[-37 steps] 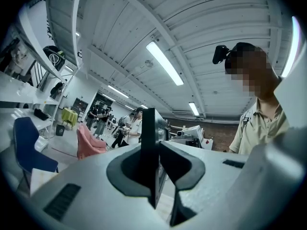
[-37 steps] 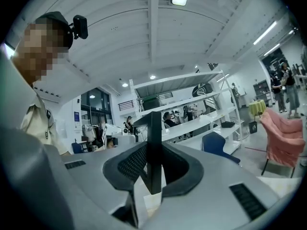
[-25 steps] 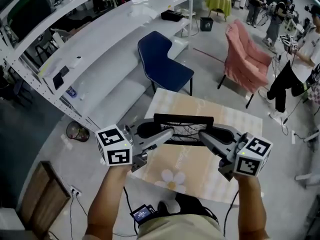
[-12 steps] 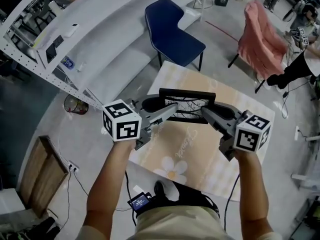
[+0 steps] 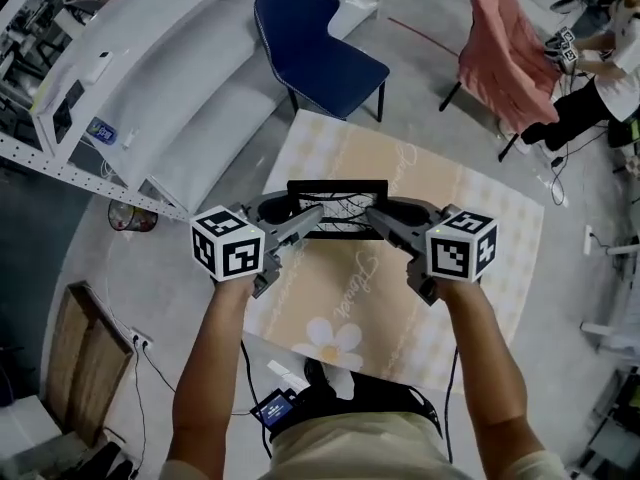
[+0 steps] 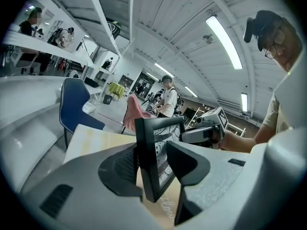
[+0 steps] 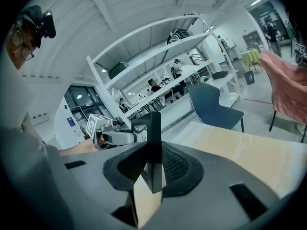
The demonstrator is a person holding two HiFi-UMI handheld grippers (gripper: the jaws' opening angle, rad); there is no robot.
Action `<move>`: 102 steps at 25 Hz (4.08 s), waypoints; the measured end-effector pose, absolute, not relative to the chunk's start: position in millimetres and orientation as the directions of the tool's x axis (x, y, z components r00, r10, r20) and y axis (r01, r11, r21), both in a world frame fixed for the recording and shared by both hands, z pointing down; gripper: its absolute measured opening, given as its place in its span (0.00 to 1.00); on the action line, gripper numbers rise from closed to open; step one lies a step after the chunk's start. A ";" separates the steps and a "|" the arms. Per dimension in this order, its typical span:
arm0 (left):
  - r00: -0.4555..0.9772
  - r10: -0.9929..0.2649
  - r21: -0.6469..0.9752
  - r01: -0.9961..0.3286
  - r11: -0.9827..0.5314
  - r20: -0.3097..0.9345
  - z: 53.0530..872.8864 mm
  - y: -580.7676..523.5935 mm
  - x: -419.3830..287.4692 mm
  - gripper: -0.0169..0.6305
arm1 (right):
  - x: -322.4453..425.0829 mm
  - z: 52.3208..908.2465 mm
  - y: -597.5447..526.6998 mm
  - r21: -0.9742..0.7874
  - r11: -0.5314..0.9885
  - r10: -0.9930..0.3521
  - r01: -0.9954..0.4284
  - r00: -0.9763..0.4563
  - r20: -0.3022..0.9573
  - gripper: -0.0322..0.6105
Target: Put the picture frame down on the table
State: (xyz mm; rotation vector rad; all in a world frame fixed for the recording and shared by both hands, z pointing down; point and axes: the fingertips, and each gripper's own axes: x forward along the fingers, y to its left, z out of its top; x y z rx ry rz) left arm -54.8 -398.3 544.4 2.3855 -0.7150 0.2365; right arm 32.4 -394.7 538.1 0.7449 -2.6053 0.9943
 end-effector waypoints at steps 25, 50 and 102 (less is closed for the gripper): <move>0.709 -0.389 0.514 -0.699 -0.497 0.588 709.2 -449.7 -50.8 0.29 | 43.0 702.5 -451.5 -0.500 0.557 -0.288 -0.663 -0.719 0.633 0.19; 0.480 -0.489 0.231 -0.844 -0.484 0.728 760.3 -476.8 -68.2 0.34 | 48.5 758.2 -480.5 -0.264 0.565 -0.402 -0.781 -0.541 0.739 0.22; 0.766 -0.641 -0.022 -0.642 -0.766 -0.034 214.3 -139.6 -148.6 0.03 | -6.9 208.1 -164.5 -0.006 0.754 -0.654 -0.657 -0.751 0.091 0.05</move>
